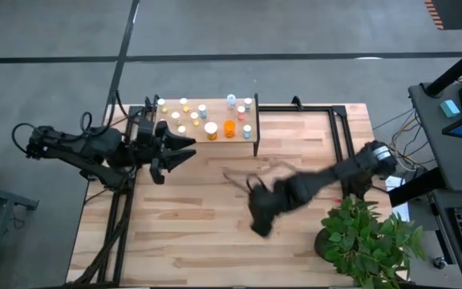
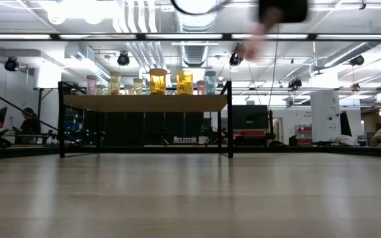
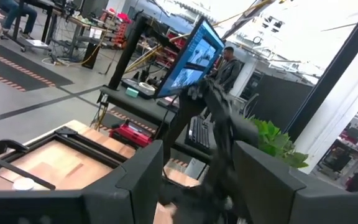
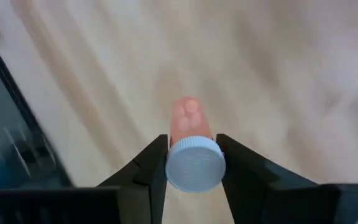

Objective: Pick and place medicine bottles onto shelf by color
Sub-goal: Put the red pill bottle on the shelf

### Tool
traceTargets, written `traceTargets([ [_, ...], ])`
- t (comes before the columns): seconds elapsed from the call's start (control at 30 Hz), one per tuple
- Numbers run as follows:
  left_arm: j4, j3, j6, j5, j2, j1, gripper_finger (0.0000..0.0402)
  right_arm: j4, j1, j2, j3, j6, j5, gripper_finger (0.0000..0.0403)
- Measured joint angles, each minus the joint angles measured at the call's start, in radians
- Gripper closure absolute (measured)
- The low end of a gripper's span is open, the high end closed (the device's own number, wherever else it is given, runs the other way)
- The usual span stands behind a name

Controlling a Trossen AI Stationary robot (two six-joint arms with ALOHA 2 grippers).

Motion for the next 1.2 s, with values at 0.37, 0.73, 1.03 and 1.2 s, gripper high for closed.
traceTargets([
  [0.37,0.0,-0.002,-0.049,0.0,0.066,-0.004,0.0223,-0.037,-0.321,0.0,0.426,-0.35,0.209,0.0292],
  [0.73,-0.001,0.006,0.172,-0.256,0.02,0.043,0.0224,-0.016,-0.632,0.048,0.59,-0.533,0.07,0.0296],
  [1.03,-0.064,0.003,0.211,-0.267,0.021,0.222,0.0224,0.04,-0.802,0.214,0.719,-0.612,-0.099,0.0296],
  [1.2,-0.061,0.003,0.218,-0.267,0.021,0.247,0.0224,0.062,-0.831,0.28,0.717,-0.613,-0.176,0.0296],
])
